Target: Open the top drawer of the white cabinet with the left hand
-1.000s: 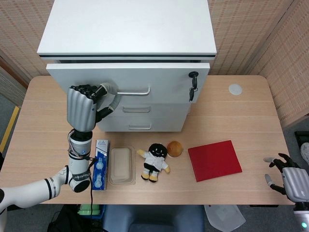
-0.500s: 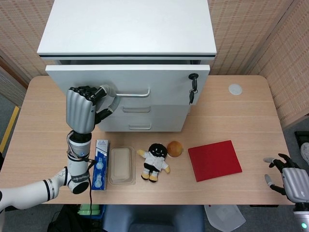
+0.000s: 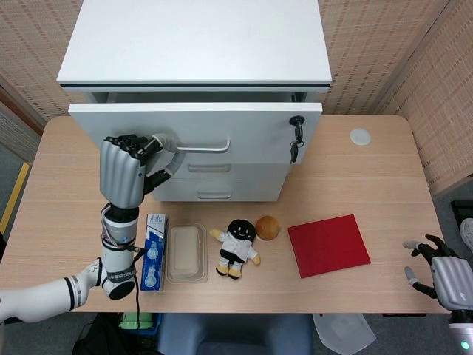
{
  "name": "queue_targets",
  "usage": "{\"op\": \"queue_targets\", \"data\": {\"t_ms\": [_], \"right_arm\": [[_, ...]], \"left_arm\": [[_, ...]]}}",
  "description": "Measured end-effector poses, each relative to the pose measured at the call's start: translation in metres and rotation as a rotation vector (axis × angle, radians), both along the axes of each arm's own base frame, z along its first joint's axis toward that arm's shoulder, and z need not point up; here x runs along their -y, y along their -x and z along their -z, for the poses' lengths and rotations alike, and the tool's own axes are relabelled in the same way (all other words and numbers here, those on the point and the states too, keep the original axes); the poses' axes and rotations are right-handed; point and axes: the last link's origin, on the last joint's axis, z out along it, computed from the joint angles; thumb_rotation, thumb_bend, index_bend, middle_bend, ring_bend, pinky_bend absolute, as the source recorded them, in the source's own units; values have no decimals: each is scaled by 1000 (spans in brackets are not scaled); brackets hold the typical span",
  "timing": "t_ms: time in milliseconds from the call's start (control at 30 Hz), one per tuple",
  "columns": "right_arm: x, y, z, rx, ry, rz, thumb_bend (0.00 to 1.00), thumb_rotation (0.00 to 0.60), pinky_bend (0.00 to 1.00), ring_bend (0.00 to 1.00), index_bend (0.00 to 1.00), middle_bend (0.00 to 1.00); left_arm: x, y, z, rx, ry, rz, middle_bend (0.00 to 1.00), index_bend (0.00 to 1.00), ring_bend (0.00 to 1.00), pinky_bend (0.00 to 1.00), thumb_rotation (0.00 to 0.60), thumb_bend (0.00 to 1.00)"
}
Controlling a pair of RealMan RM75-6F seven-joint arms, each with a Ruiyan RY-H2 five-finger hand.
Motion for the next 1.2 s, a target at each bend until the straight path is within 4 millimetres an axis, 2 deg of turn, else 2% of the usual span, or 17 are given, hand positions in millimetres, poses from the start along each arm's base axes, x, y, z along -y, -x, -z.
{"op": "queue_targets", "data": {"t_ms": [1200], "right_arm": [[0,1,1,-1,-4,6,322,600,334,347,318,421]], "left_arm": [[13,1,4,-4,8,25,1000,611,1000,1000,600,325]]}}
